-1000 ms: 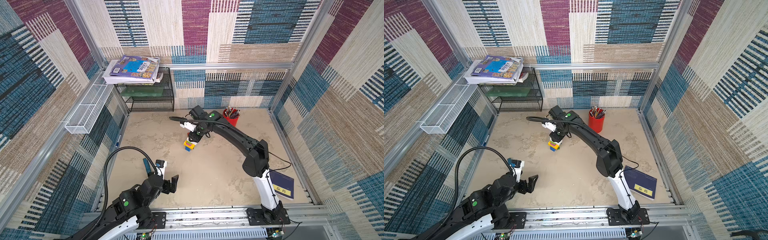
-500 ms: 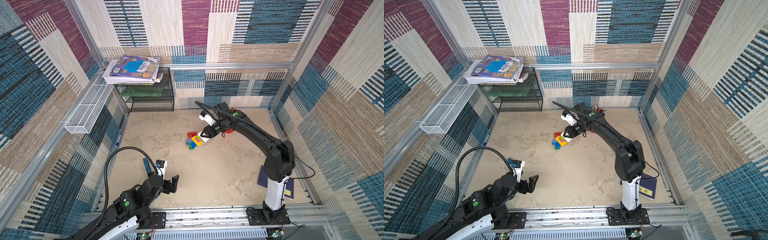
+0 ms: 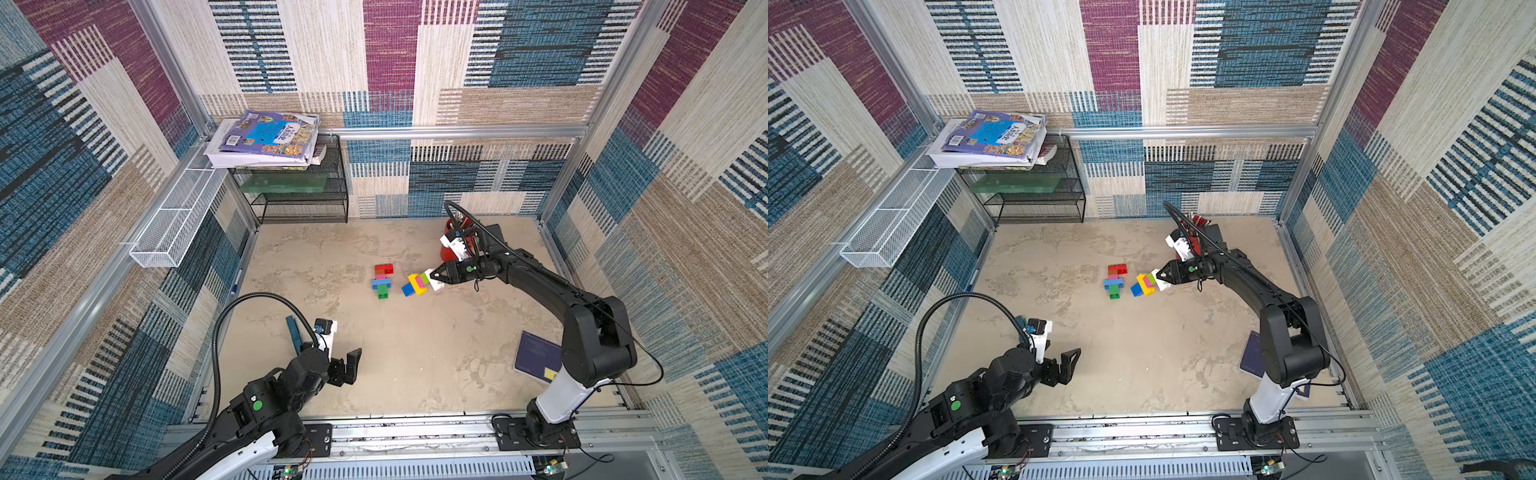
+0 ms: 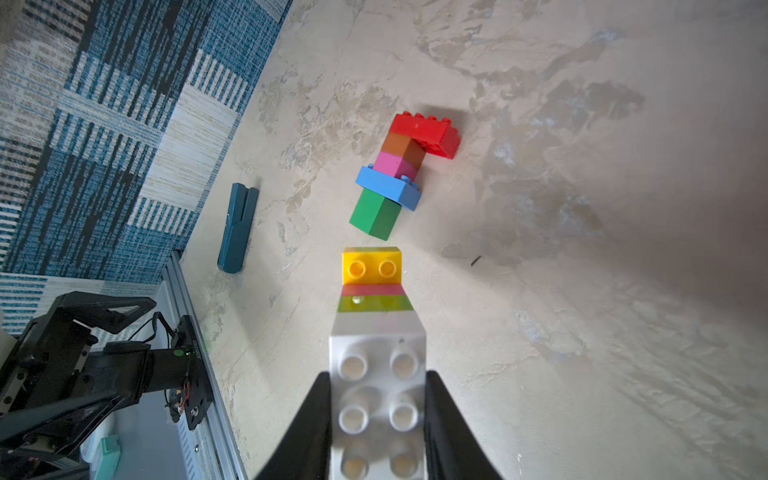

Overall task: Assemble the letter f with lego
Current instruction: Place the lego brick at the center of the board.

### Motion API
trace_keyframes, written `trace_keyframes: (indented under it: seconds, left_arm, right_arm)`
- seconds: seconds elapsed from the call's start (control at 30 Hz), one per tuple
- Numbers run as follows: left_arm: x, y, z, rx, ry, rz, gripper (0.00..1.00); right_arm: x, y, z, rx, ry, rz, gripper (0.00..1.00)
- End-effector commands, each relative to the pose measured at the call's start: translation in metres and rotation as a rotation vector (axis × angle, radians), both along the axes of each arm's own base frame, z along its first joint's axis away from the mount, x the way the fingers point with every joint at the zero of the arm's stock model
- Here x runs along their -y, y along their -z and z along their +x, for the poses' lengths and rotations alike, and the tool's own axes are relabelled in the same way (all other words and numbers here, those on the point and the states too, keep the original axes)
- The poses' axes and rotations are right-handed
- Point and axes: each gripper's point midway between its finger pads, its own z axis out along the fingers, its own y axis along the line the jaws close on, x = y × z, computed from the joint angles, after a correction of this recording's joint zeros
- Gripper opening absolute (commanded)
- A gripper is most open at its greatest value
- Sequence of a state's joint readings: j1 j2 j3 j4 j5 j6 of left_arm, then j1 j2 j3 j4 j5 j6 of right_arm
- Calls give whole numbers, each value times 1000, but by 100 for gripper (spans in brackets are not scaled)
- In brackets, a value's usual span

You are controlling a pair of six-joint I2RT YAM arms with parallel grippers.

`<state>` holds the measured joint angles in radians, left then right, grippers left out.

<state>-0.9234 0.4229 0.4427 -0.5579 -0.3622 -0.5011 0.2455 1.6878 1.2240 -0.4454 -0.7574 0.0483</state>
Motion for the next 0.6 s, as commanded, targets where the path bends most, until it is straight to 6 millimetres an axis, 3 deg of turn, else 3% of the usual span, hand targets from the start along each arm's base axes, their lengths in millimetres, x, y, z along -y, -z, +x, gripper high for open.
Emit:
trace_keyframes:
  seconds: [0.0,0.33,0.57]
  left_arm:
    - [5,-5,2,5,-4,-39,99]
    - [12,-1,4,-16,7,-34,99]
    - [14,0,5,-25,10,-31,99]
  right_arm:
    - [-1,-16,5,54,-3,122,19]
    - [30,12,6,-14,65,197,20]
    - [37,29,7,-45,76,234,20]
